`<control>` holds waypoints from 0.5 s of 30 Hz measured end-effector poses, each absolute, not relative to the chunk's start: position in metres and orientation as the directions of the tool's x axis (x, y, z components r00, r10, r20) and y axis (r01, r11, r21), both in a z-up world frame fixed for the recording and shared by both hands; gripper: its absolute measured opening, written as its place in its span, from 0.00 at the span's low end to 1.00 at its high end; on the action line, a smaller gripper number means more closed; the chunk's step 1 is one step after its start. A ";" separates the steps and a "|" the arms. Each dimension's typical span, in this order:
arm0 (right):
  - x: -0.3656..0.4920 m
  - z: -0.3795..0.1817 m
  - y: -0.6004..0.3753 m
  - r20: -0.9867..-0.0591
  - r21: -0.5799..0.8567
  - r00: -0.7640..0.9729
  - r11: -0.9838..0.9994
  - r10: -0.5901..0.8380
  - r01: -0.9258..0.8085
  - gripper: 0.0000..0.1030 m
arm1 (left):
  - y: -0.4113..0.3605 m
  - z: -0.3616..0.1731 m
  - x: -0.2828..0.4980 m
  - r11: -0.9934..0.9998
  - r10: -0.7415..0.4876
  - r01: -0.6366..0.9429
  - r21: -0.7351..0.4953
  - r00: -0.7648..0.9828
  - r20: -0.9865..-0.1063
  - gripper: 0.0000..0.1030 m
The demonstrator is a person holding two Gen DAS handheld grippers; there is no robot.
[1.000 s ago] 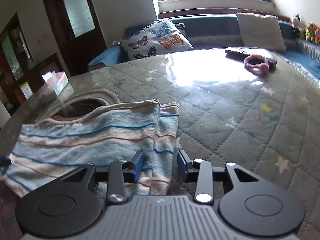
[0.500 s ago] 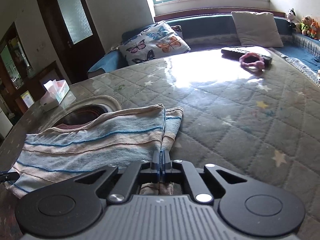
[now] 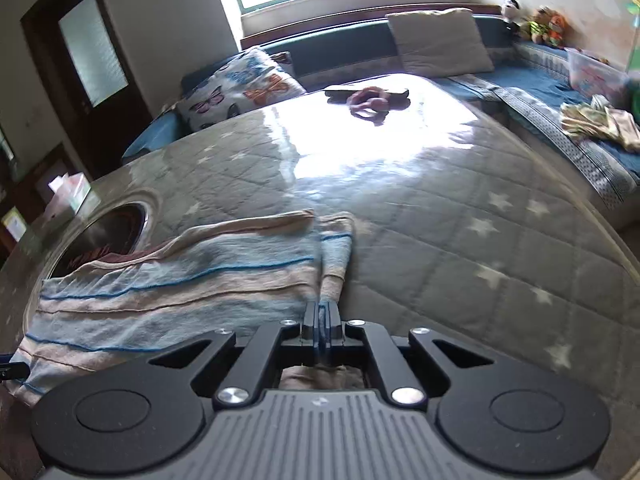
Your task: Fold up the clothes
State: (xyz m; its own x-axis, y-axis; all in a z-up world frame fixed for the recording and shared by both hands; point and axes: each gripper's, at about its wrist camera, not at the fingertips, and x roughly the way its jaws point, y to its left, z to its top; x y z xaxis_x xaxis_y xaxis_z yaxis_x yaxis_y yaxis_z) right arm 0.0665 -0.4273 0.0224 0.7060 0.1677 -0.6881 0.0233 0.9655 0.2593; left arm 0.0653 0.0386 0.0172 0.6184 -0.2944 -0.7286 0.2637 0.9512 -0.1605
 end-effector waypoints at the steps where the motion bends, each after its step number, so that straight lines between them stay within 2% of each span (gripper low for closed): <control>1: 0.066 0.022 -0.431 -0.679 0.275 0.713 0.961 0.175 0.026 0.07 | 0.040 0.020 0.065 0.954 -0.286 0.259 -0.152 0.627 -0.724 0.47; 4: 0.066 0.018 -0.438 -0.662 0.322 0.719 0.947 0.211 0.018 0.11 | 0.044 0.030 0.061 0.963 -0.256 0.237 -0.128 0.659 -0.708 0.50; 6: 0.067 0.014 -0.441 -0.653 0.348 0.720 0.937 0.236 0.009 0.29 | 0.046 0.036 0.061 0.968 -0.240 0.222 -0.119 0.672 -0.701 0.52; 7: 0.068 0.011 -0.440 -0.654 0.349 0.719 0.937 0.236 0.010 0.30 | 0.045 0.037 0.062 0.969 -0.237 0.220 -0.116 0.674 -0.699 0.52; 10: 0.068 0.006 -0.437 -0.647 0.357 0.721 0.934 0.248 -0.001 0.30 | 0.037 0.038 0.064 0.968 -0.238 0.224 -0.113 0.674 -0.700 0.53; 11: 0.068 0.006 -0.436 -0.643 0.360 0.722 0.933 0.254 -0.007 0.27 | 0.033 0.037 0.065 0.967 -0.241 0.229 -0.113 0.671 -0.701 0.53; 12: 0.069 0.006 -0.435 -0.643 0.363 0.721 0.932 0.258 -0.010 0.17 | 0.029 0.036 0.066 0.965 -0.245 0.235 -0.113 0.667 -0.703 0.53; 13: 0.070 0.005 -0.433 -0.645 0.366 0.717 0.930 0.264 -0.014 0.13 | 0.024 0.035 0.068 0.963 -0.251 0.243 -0.114 0.665 -0.704 0.53; 15: 0.071 0.005 -0.433 -0.644 0.370 0.717 0.929 0.268 -0.014 0.09 | 0.014 0.033 0.071 0.958 -0.265 0.260 -0.118 0.660 -0.703 0.53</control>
